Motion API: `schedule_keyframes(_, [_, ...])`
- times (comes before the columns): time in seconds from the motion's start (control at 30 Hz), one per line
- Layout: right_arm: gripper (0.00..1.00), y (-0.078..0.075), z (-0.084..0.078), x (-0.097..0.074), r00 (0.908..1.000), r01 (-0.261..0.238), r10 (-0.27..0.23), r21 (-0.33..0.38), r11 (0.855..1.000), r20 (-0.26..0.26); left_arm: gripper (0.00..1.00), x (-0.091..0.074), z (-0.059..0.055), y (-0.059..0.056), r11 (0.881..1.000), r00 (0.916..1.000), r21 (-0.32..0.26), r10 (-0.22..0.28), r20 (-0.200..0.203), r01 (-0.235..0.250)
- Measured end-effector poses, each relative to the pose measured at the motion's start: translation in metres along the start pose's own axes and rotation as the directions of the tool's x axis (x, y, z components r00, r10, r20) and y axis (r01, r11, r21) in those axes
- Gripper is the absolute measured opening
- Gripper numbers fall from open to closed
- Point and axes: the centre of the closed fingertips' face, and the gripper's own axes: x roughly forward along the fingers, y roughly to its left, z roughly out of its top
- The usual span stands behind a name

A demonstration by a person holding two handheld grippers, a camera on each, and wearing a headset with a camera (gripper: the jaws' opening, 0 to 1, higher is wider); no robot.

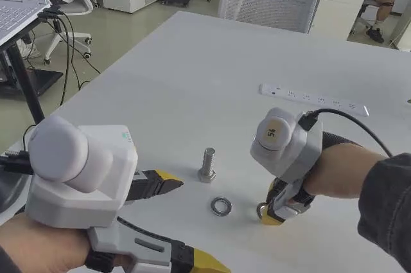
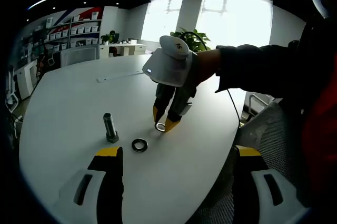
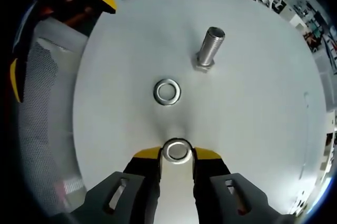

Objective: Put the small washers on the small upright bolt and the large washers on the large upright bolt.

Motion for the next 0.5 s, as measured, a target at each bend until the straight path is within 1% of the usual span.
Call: schedule_keyframes(0.5, [0.23,-0.0006,0.0024,-0.0101,0.9998,0.019,-0.019,-0.008,1.000,0.005,0.86,0.0001,0.0020,-0.0001,1.000,1.0000,0.011,-0.001,-0.003,0.001])
